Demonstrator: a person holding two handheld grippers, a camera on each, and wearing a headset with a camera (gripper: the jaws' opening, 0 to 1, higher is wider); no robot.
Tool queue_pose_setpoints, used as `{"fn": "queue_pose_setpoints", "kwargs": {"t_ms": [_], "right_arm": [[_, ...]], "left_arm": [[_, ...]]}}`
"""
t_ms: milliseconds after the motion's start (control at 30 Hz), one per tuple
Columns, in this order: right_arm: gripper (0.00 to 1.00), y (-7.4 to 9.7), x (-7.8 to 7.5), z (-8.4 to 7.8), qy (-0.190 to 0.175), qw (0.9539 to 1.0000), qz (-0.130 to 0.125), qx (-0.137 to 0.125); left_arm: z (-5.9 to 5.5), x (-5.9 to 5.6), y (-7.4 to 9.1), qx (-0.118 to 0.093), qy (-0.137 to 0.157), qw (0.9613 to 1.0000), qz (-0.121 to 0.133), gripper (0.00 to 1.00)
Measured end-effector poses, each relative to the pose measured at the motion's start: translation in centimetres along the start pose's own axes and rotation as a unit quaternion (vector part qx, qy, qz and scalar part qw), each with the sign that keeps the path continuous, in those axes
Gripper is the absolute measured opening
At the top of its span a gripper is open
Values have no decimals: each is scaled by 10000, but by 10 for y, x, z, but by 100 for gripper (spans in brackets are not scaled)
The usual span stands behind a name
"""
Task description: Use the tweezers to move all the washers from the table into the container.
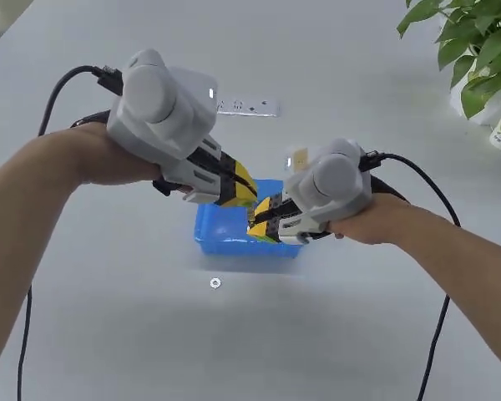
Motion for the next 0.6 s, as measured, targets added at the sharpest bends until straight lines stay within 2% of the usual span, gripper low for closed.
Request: {"fn": "queue_pose_setpoints", "kwargs": {"t_ms": [367, 600], "right_arm": [[10, -7, -10, -12, -66, 10000, -22, 55], [10, -16, -14, -20, -106, 9999, 49, 122]], "left_arm": [[-7, 10, -12, 9, -32, 10000, -29, 5], [-17, 16, -21, 24, 13, 10000, -28, 5]]}}
Point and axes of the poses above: the centre of the closed fingertips' face, and the gripper's own axes: y roughly backward along the fingers, x roughly to its left, z roughly out of its top, the point moved 9 cm from there along y, roughly backward along the fingers, and after that the axes turned 2 degrees about -x, right-handed, at the moved point
